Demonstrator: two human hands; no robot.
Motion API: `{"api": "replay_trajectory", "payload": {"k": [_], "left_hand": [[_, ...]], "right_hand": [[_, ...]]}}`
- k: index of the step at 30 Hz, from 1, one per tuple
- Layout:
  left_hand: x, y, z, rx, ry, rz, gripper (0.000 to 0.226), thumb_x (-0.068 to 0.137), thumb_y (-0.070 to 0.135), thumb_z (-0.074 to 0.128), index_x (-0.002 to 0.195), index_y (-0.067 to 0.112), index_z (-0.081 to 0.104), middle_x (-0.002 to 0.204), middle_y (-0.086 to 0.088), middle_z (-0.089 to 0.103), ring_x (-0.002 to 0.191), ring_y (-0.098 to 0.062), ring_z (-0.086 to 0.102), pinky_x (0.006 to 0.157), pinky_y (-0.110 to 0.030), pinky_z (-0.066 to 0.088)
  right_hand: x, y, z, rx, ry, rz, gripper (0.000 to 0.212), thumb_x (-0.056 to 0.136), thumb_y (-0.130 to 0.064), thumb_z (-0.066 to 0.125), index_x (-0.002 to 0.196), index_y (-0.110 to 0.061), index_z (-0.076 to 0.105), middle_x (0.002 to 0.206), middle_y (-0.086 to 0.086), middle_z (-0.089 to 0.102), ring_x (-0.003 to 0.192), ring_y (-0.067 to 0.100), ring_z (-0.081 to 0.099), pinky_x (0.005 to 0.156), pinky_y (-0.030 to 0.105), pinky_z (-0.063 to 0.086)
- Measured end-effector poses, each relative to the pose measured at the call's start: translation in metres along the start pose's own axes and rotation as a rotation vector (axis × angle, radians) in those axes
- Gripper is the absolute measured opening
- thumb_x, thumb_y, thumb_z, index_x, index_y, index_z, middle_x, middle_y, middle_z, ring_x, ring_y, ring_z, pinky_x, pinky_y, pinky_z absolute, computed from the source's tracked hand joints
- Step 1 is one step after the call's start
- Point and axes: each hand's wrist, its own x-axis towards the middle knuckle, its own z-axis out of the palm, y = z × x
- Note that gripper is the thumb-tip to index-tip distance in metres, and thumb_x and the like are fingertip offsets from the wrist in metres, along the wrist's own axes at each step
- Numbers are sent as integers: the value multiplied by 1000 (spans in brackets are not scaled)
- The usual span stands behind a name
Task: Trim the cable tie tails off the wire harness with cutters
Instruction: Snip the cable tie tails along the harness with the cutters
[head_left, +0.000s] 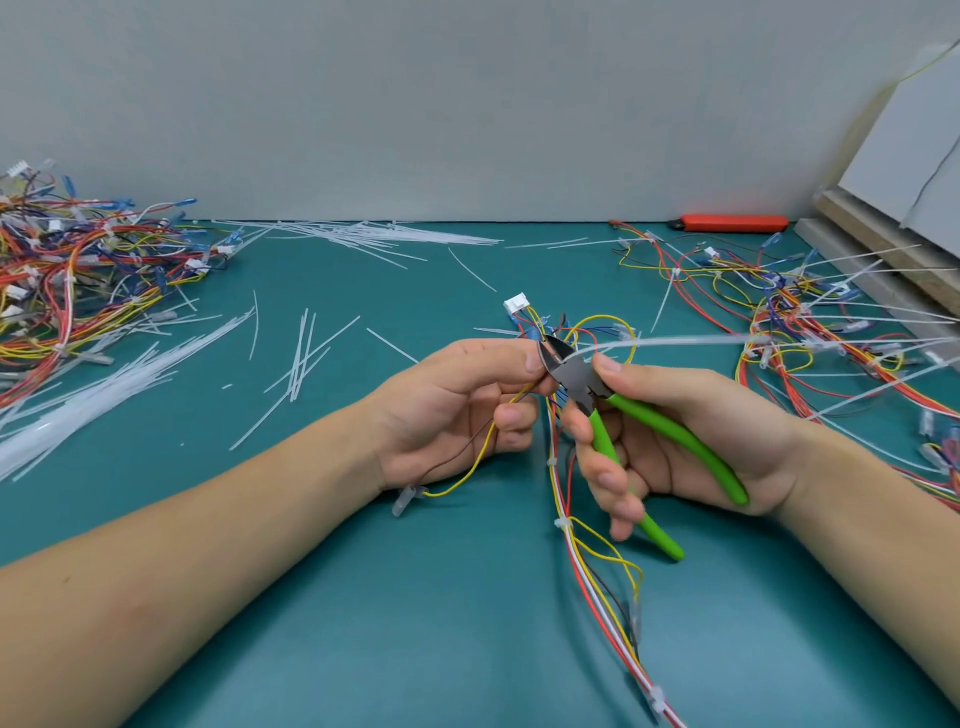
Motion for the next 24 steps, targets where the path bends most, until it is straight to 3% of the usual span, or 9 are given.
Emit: {"api": "replay_trajectory", "payload": {"k": [9, 16, 21, 24], "left_hand": [[1, -2, -3, -4, -24, 5, 15, 93, 21, 58, 83, 20, 69, 82, 6, 61, 53, -2, 45, 58, -20, 38], [1, -1, -1, 5, -25, 7, 25, 98, 16, 53, 85, 21, 72, 80, 6, 64, 50, 0, 42, 56, -18, 36], [1, -1, 0, -16, 6, 9, 30, 99, 13, 48, 85, 20, 73, 74, 8, 60, 48, 1, 41, 54, -17, 35], [1, -1, -1, -13, 3, 12, 26, 98, 13, 53, 83, 20, 73, 77, 8, 59, 49, 1, 40, 53, -16, 36]], "right_hand": [[-1, 2, -6, -2, -12, -17, 49, 100, -53, 44, 101, -11, 70, 83, 15, 66, 70, 31, 69, 77, 50, 60], [0, 1, -6, -13, -33, -9, 47, 98, -56, 55, 103, -11, 67, 83, 15, 64, 70, 31, 67, 78, 50, 60], [-1, 0, -3, -13, -19, -12, 44, 96, -56, 57, 98, -13, 66, 76, 11, 59, 60, 26, 60, 67, 43, 60], [-3, -1, 1, -25, 13, -19, 42, 100, -54, 47, 92, -16, 64, 68, 7, 52, 50, 20, 50, 55, 34, 55]]}}
